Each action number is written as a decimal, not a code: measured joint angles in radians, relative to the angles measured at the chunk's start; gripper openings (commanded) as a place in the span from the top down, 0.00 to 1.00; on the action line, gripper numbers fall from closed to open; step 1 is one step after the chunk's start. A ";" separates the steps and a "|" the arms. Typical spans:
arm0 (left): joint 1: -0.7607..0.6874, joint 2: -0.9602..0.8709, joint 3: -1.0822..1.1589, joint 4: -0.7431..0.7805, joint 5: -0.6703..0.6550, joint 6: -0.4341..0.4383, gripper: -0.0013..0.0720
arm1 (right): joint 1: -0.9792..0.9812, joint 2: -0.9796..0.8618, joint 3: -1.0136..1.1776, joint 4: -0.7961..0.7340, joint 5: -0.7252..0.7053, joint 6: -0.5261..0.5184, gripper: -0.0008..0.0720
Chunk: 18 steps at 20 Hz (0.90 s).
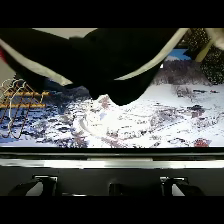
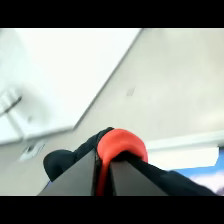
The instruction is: Fold the clothes and pants, and hang the long-sleeved shirts on hangers.
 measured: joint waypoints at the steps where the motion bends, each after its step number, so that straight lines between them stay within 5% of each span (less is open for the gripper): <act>1: 0.002 0.041 0.019 0.057 -0.002 -0.030 0.93 | -0.003 0.038 0.030 -0.055 -0.004 0.023 0.93; 6: 0.005 0.206 0.062 0.269 -0.005 -0.154 0.93 | -0.008 0.176 0.087 -0.252 0.010 0.127 0.93; 10: 0.003 0.212 0.058 0.266 -0.004 -0.181 0.93 | -0.009 0.165 0.096 -0.313 0.027 0.203 0.93; 18: -0.105 -0.206 -0.017 0.150 0.010 -0.129 0.93 | -0.009 -0.220 -0.033 -0.311 0.267 0.336 0.93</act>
